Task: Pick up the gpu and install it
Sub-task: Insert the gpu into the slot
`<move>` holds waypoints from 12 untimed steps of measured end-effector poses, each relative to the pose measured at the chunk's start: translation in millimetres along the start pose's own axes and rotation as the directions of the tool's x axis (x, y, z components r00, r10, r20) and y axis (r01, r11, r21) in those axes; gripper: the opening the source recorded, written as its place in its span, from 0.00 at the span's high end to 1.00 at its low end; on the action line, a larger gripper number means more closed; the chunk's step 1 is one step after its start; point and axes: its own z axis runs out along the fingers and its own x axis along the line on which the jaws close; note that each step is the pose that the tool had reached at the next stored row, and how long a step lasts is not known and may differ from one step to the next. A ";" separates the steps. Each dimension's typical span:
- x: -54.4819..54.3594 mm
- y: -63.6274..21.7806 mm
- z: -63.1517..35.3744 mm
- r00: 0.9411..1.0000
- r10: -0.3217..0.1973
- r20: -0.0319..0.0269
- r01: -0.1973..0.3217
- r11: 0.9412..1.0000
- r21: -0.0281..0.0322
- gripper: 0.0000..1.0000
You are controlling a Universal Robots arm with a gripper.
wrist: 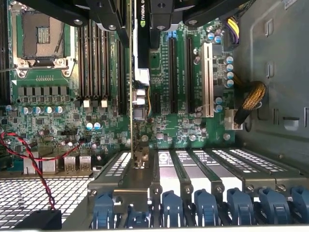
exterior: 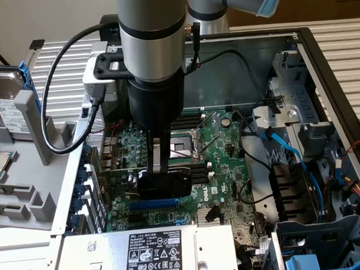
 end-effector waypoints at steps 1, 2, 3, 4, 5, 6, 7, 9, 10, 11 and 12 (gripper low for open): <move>-0.1 0.1 0.1 1.000 0.000 0.000 0.000 1.000 0.000 0.74; -0.1 0.1 0.2 1.000 0.000 0.000 0.000 1.000 0.000 0.74; -0.3 0.0 0.4 1.000 0.000 0.000 0.000 1.000 0.000 0.74; -0.3 0.0 0.4 1.000 0.000 0.000 0.000 1.000 0.000 0.74; -0.3 0.0 0.4 1.000 0.000 0.000 0.000 1.000 0.000 0.74; -0.3 0.2 0.4 1.000 0.000 0.000 0.000 1.000 0.000 0.74; -0.4 0.2 0.4 1.000 0.000 0.001 0.000 1.000 0.000 0.74; -0.4 0.3 0.3 1.000 0.000 0.002 0.000 1.000 0.000 0.74; -0.4 0.3 0.3 1.000 0.000 0.002 0.000 1.000 0.000 0.74; -0.5 0.6 0.3 1.000 0.000 0.003 0.000 1.000 0.000 0.74; -0.7 1.1 0.4 1.000 0.000 0.003 0.000 1.000 0.000 0.74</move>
